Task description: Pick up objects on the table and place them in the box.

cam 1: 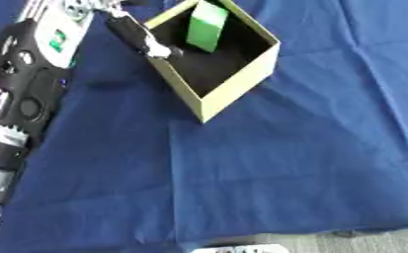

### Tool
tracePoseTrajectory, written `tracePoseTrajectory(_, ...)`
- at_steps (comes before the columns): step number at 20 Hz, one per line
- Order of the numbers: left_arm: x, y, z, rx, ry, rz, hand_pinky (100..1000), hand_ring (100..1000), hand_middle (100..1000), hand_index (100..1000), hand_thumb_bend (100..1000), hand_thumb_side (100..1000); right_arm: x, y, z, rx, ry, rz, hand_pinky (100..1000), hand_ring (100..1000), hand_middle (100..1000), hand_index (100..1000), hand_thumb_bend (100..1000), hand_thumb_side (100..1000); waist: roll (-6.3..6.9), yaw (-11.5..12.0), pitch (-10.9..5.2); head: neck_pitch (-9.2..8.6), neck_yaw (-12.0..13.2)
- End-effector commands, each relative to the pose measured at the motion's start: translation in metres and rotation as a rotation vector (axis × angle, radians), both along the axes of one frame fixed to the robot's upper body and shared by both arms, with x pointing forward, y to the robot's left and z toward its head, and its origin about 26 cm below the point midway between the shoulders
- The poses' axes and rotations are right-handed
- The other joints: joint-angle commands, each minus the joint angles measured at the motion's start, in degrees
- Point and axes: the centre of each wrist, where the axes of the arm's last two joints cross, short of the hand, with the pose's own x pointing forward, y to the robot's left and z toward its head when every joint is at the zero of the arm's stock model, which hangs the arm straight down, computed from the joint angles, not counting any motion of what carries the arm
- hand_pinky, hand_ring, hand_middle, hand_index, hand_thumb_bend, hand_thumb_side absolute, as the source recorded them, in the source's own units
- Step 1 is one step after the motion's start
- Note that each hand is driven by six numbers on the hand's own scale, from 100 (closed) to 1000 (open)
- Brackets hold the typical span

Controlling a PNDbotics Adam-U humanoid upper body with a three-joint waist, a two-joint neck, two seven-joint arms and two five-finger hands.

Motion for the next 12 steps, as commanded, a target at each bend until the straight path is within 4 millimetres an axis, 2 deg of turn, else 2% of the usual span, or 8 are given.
tracePoseTrajectory(1,-0.005,0.000,0.015,0.012,-0.054,-0.033,958,969,888,981,499,438,-0.003,0.001,0.008,-0.014,-0.020,0.003,878,754,501,721,100,603,-0.28,0.0,-1.16,0.25,-0.2)
tracePoseTrajectory(4,-0.010,0.005,0.025,-0.068,-0.106,-0.041,945,956,875,966,443,393,-0.004,0.000,0.008,-0.017,-0.016,-0.002,878,754,501,720,100,603,-0.17,0.1,-1.18,0.25,-0.4)
tracePoseTrajectory(6,-0.014,0.014,0.036,-0.107,-0.133,-0.035,944,953,870,953,441,392,-0.004,-0.001,0.009,-0.022,-0.018,-0.008,877,753,500,720,100,601,0.01,0.4,-1.21,0.25,-0.5)
tracePoseTrajectory(9,-0.023,0.044,0.056,-0.110,-0.171,0.015,948,952,870,952,453,388,-0.005,-0.003,0.011,-0.034,-0.023,-0.019,877,753,500,720,100,599,0.41,1.1,-1.25,0.25,-0.7)
tracePoseTrajectory(12,-0.031,0.082,0.065,-0.096,-0.185,0.090,954,953,870,952,471,399,-0.006,-0.005,0.013,-0.042,-0.033,-0.028,876,754,503,722,100,596,0.62,1.8,-1.35,0.25,-0.6)
